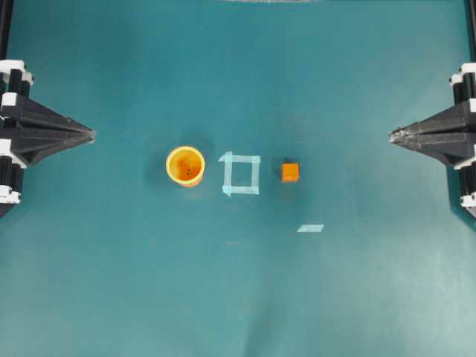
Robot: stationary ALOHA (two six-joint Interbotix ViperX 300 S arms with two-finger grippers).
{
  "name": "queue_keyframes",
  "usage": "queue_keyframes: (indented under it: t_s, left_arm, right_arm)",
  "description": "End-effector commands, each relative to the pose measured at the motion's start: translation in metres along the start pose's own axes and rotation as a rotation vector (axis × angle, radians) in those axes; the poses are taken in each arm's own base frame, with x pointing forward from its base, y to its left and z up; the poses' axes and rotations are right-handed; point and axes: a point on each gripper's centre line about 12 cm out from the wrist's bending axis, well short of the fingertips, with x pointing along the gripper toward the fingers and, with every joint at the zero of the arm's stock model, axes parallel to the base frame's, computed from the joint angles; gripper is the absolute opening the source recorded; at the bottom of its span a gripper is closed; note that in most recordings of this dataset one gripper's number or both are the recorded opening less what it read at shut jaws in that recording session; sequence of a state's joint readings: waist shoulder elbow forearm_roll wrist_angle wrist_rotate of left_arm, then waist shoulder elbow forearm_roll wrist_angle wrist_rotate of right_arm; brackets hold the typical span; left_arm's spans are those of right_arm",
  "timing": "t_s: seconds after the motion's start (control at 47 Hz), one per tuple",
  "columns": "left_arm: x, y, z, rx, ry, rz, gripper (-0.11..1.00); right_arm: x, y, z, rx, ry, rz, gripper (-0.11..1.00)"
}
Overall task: Move the cup to the right with left arm.
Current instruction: 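Open the left gripper while holding position beside the orange cup, then move the open left gripper right to surround the orange cup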
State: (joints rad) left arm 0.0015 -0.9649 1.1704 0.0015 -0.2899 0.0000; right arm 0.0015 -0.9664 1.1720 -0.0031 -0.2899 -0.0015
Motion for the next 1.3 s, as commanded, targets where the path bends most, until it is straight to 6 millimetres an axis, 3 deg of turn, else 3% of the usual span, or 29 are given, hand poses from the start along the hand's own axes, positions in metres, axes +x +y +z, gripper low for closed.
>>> queue_keyframes:
  t_s: [0.0, 0.255, 0.638, 0.765, 0.893, 1.02, 1.275]
  left_arm:
    - [0.002, -0.002, 0.0, 0.016, 0.031, -0.009, -0.01]
    - [0.001, -0.002, -0.004, 0.004, 0.081, -0.01, 0.0]
    - [0.0, -0.002, -0.015, 0.005, 0.069, -0.009, 0.04]
    - [-0.002, -0.002, -0.022, 0.005, 0.078, -0.009, 0.2]
    - [-0.004, 0.0, -0.028, 0.007, 0.084, -0.003, 0.47]
    - [-0.004, 0.005, -0.037, -0.015, 0.1, 0.025, 0.64]
    - [0.009, 0.011, -0.058, -0.057, 0.172, 0.054, 0.81]
  right_arm:
    - [0.004, 0.0, 0.005, 0.008, -0.006, 0.001, -0.01]
    - [0.009, 0.001, -0.003, 0.003, 0.112, 0.002, 0.0]
    - [0.009, 0.001, -0.003, 0.003, 0.117, 0.002, 0.0]
    - [0.009, 0.0, -0.003, 0.003, 0.115, 0.001, 0.0]
    - [0.009, 0.0, -0.003, 0.003, 0.117, -0.002, 0.0]
    - [0.009, -0.001, -0.003, 0.003, 0.117, -0.004, 0.0]
    - [0.009, -0.001, -0.002, 0.003, 0.114, -0.005, 0.0]
